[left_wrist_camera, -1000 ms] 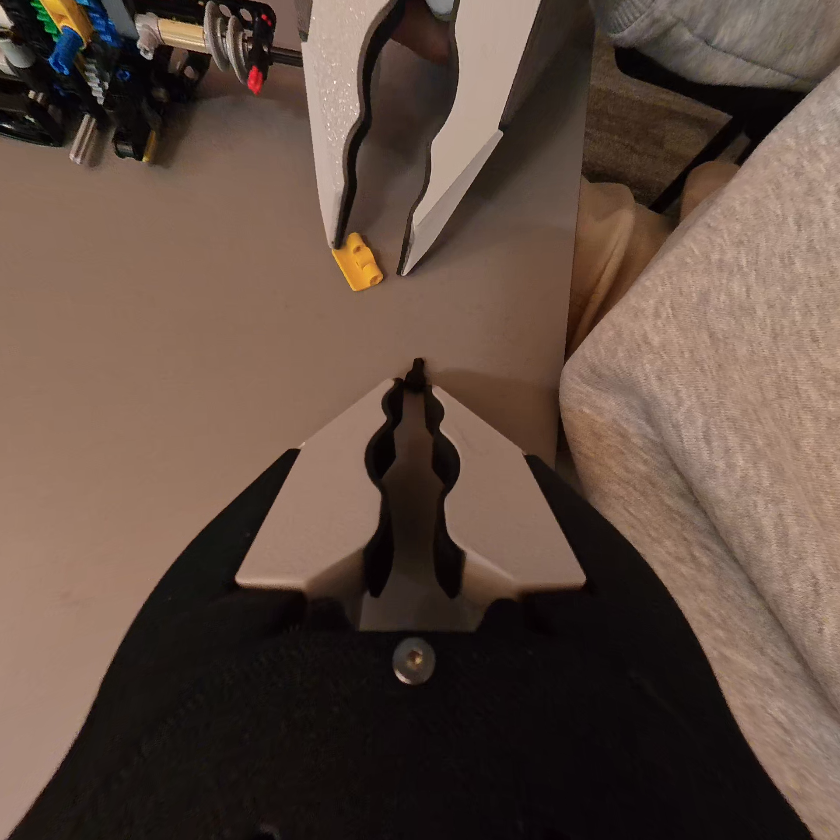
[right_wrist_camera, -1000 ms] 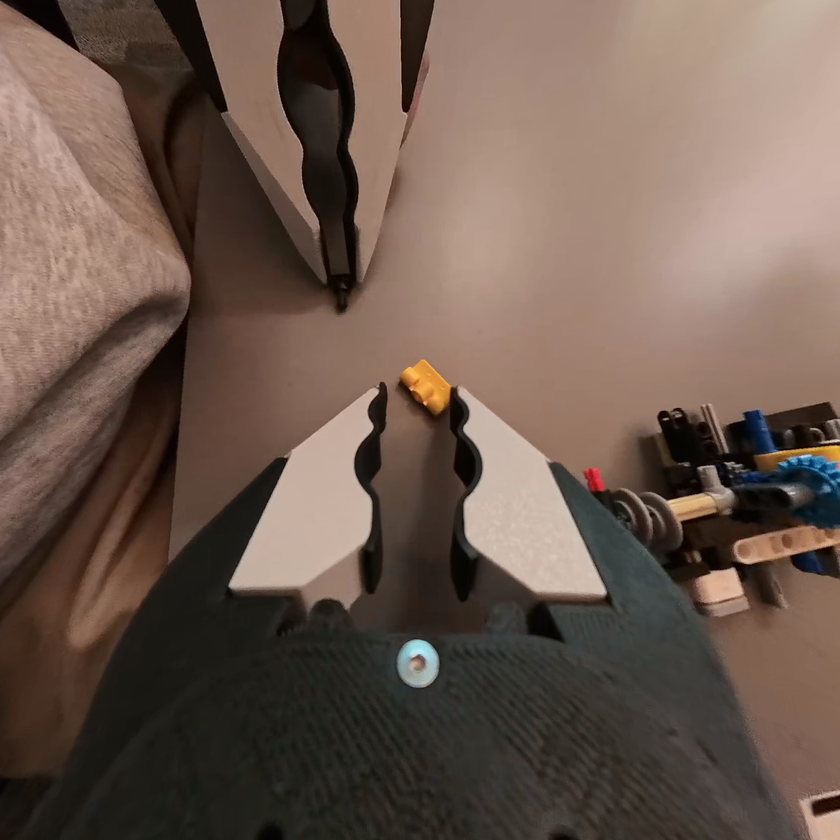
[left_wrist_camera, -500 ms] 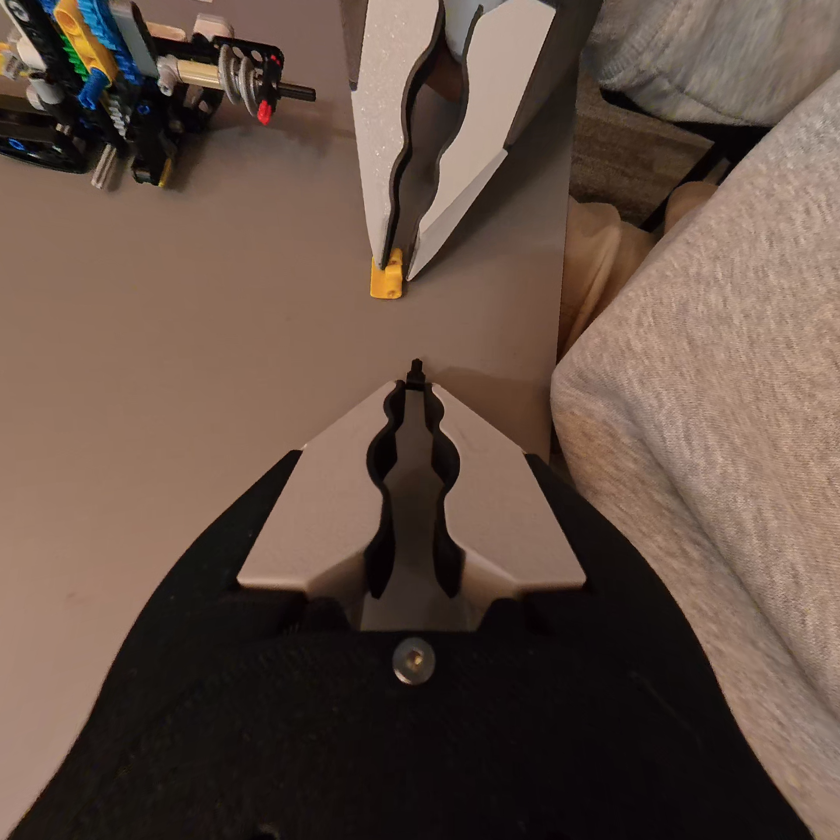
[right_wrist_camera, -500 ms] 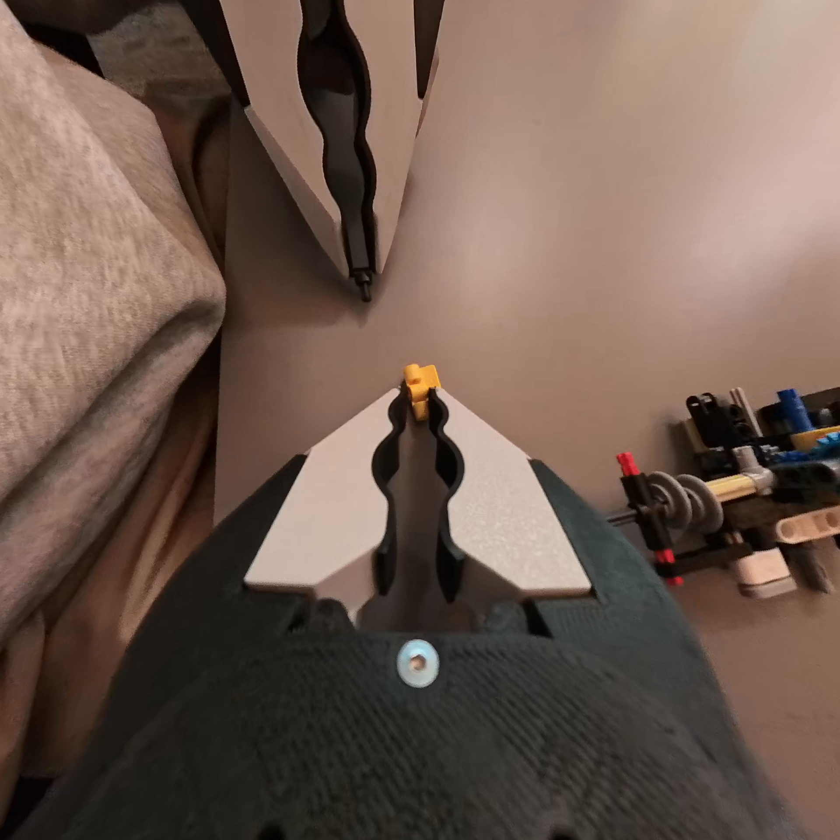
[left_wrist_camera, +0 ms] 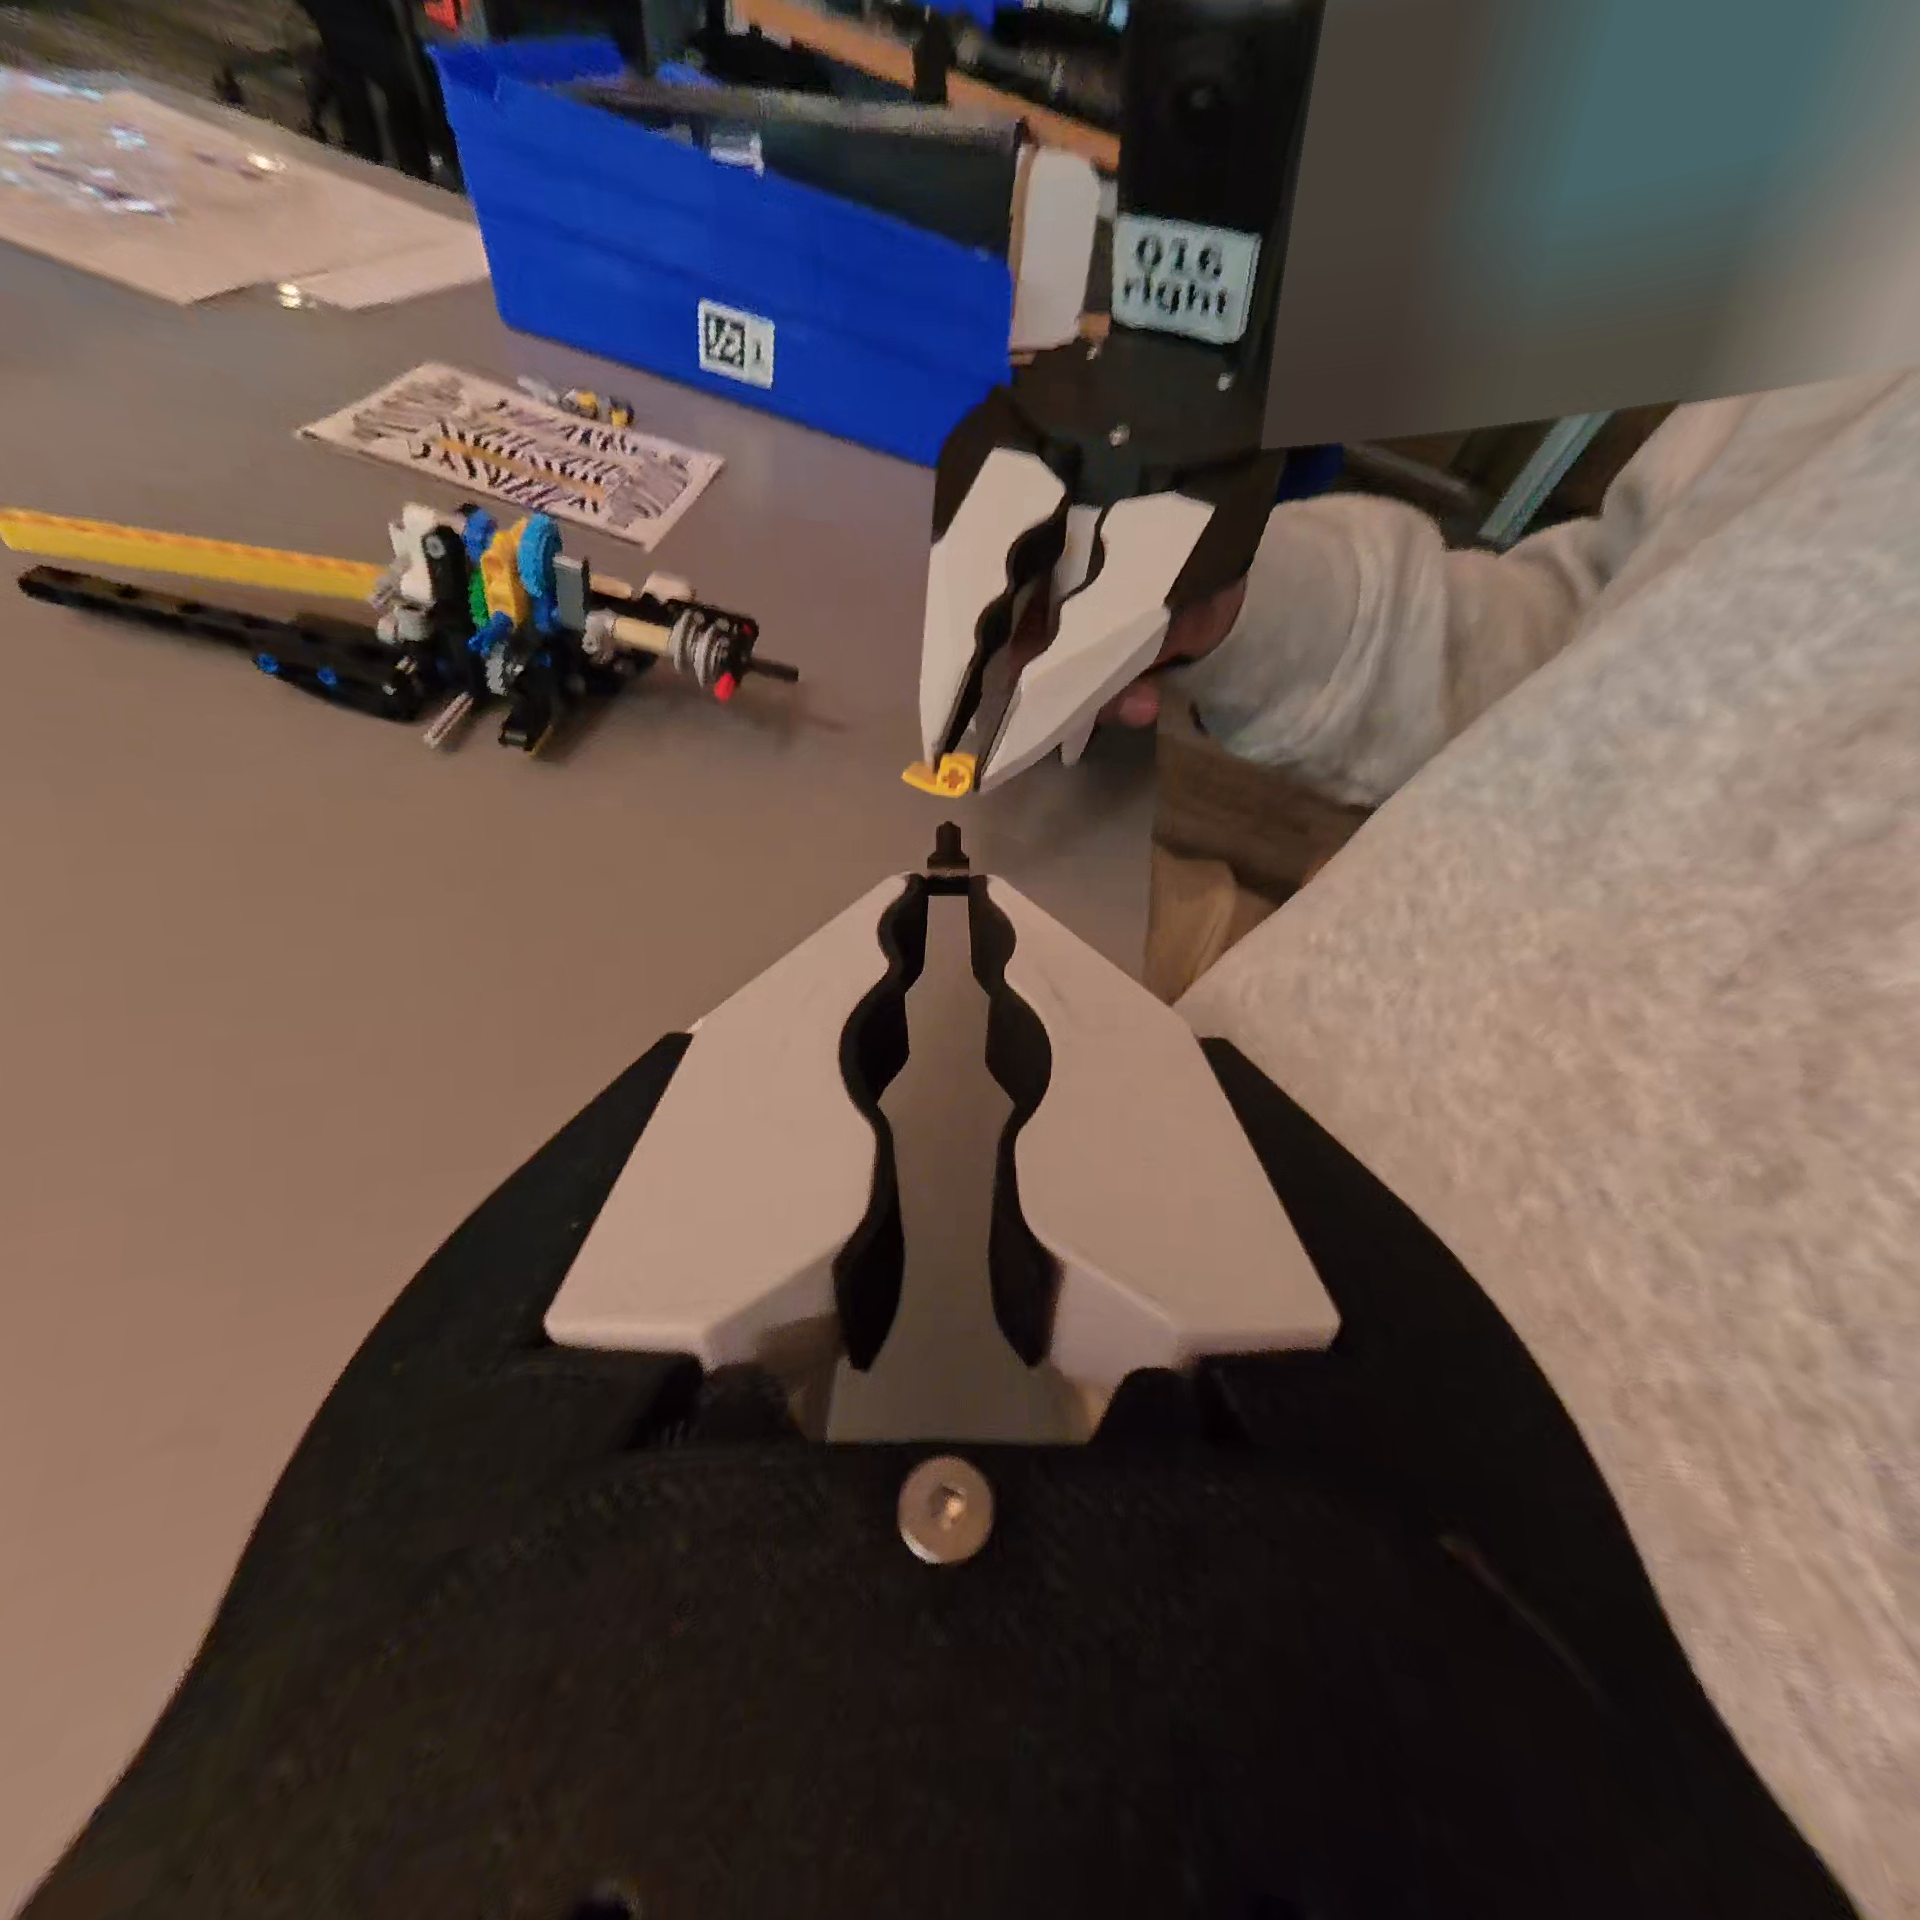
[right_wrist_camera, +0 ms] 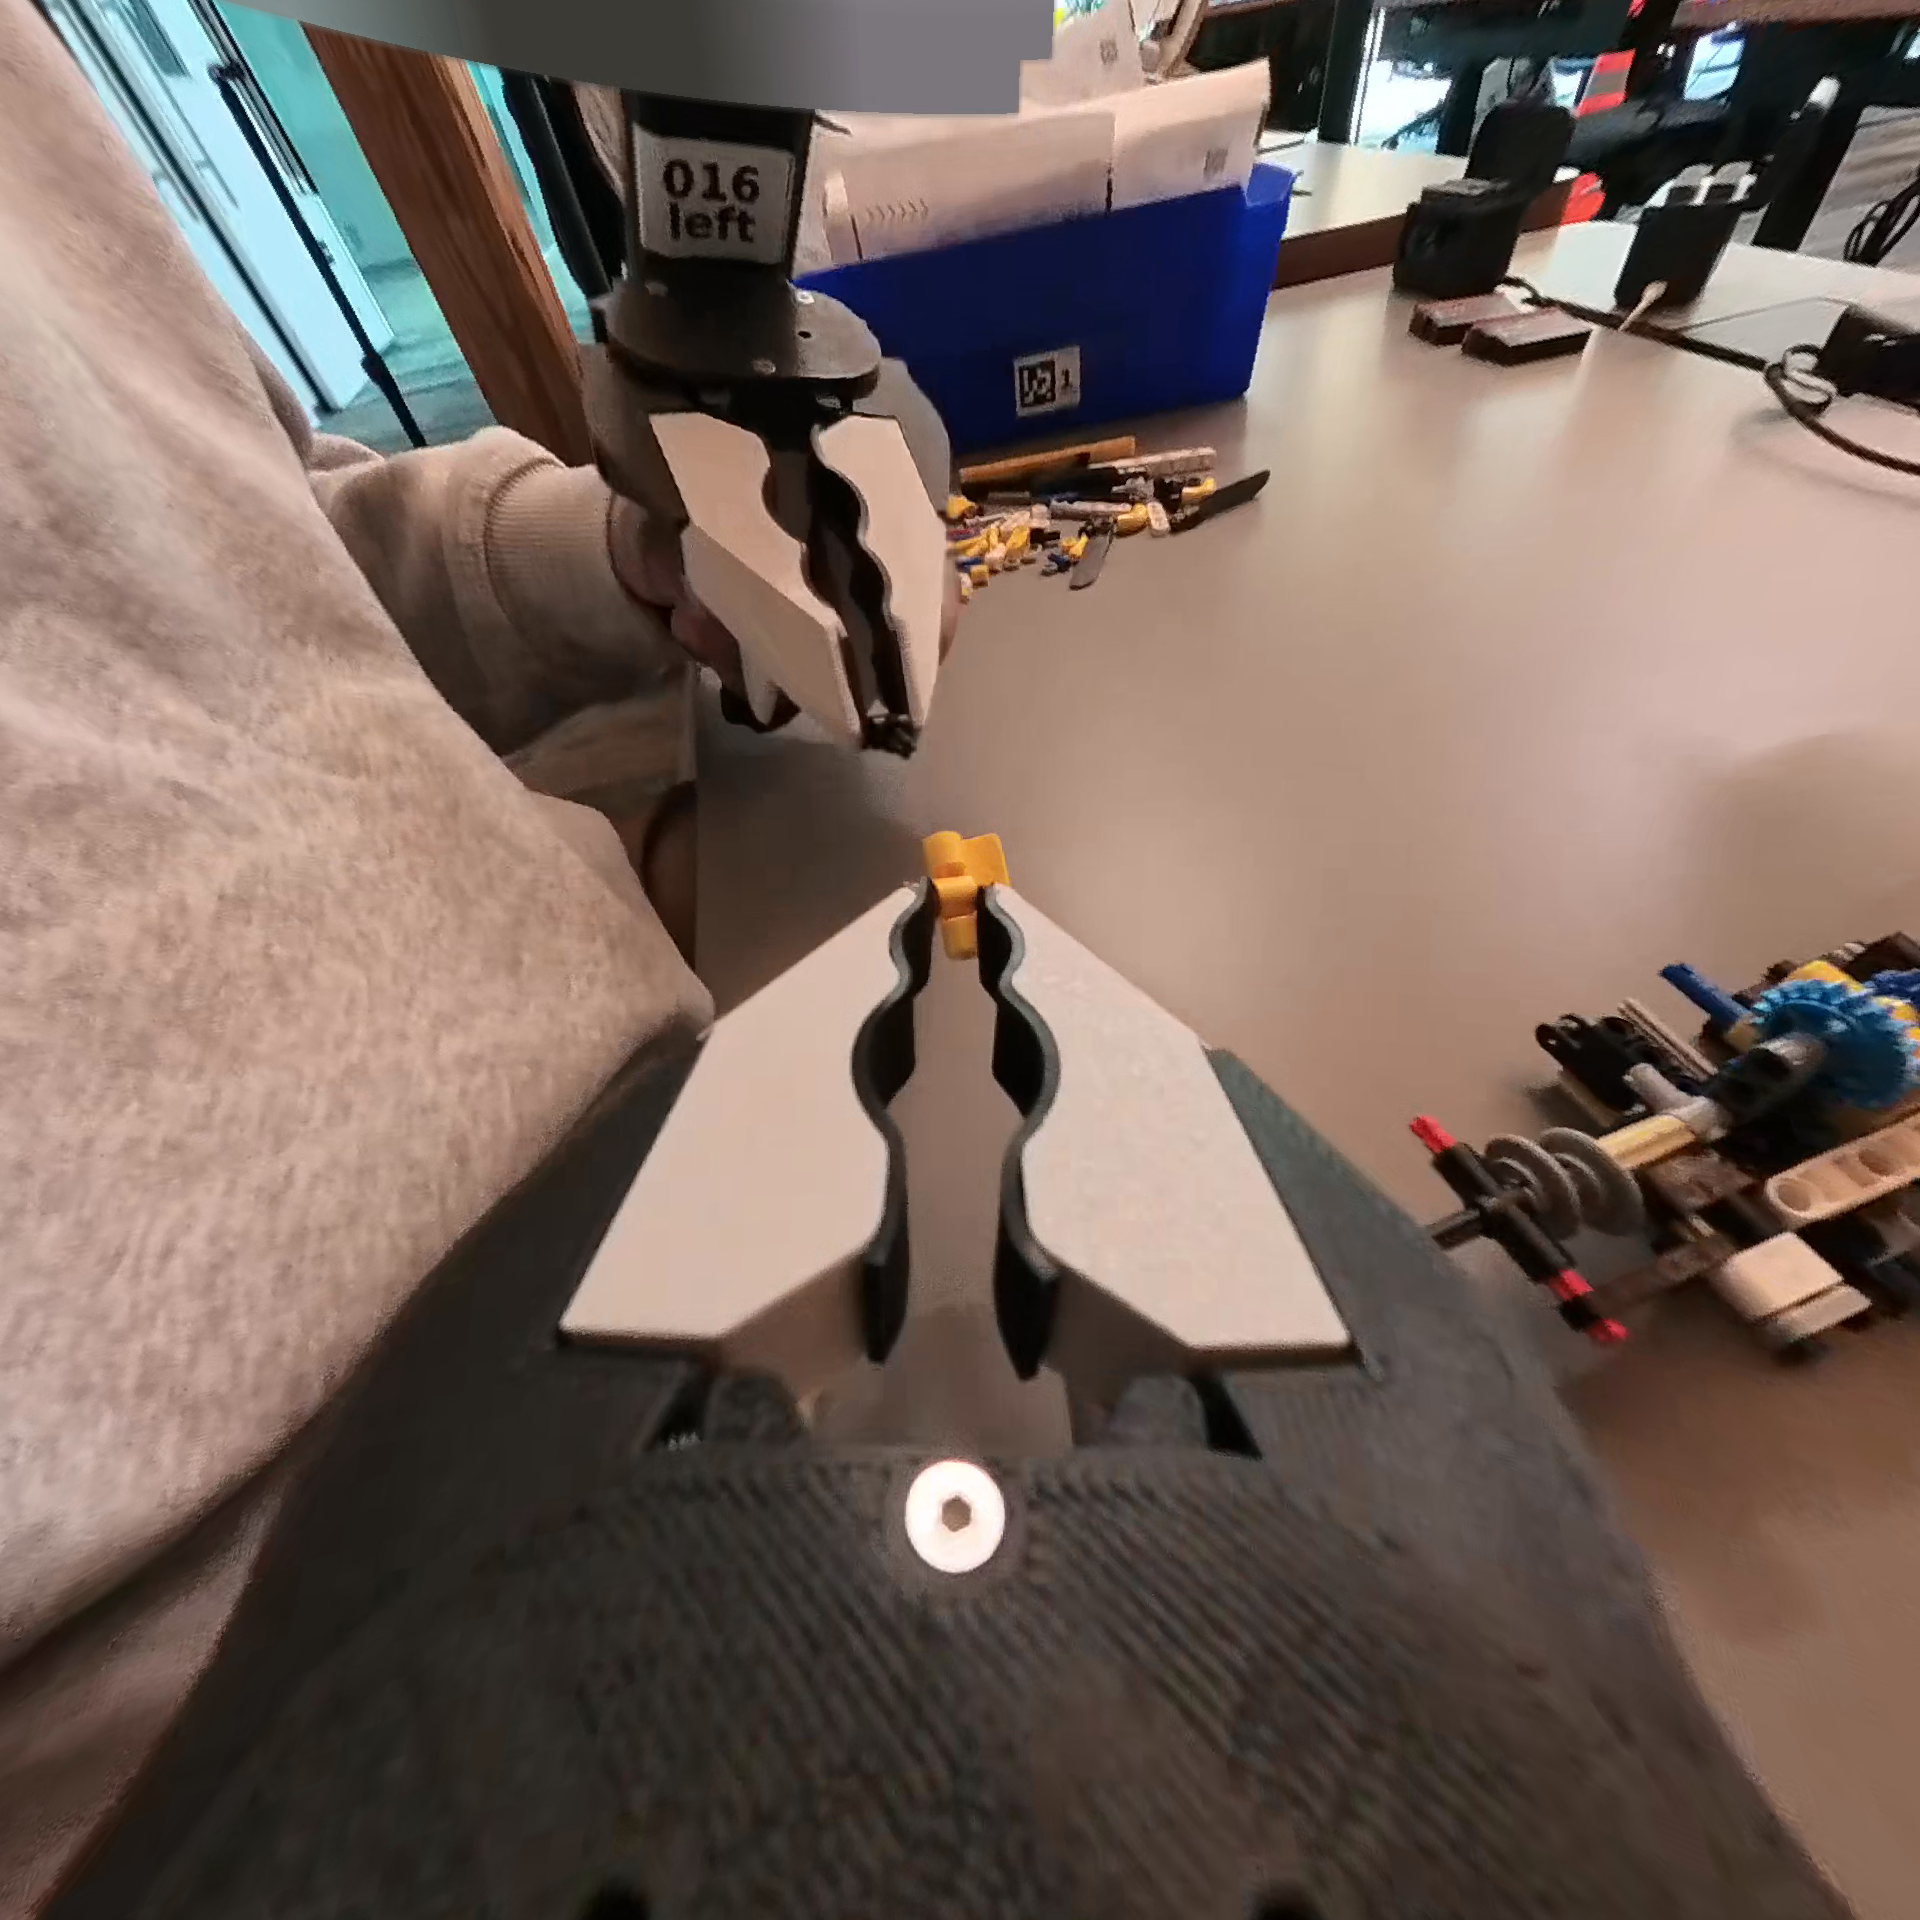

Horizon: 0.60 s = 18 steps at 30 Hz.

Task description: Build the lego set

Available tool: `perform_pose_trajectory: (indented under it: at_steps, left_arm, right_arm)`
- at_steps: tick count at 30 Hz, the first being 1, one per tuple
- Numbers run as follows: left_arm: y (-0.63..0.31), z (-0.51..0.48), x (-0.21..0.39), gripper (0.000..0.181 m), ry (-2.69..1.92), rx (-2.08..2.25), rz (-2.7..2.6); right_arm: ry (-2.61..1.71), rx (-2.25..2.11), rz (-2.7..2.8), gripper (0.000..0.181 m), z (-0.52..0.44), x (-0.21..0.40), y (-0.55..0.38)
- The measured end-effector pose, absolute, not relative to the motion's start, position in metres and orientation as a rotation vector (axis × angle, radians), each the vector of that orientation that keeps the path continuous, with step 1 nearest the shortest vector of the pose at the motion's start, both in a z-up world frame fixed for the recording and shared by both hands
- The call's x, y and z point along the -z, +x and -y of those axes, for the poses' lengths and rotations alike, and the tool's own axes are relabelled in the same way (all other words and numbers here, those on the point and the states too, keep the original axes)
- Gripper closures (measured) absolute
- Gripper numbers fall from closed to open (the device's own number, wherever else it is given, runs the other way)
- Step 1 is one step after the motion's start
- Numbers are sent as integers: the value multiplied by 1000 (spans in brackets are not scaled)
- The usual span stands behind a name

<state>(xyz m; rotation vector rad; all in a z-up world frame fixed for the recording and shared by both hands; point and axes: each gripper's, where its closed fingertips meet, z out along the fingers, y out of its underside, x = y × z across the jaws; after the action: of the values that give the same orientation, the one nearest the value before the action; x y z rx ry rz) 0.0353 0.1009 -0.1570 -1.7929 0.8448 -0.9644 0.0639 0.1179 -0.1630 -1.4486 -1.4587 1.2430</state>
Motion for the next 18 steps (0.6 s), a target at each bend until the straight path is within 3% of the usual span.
perform_pose_trajectory:
  at_steps: [18]
  left_arm:
    - [45, -86, 194, 176, -1937, 893, -1018]
  right_arm:
    - [-1420, -1083, 1689, 175, -95, 190, 59]
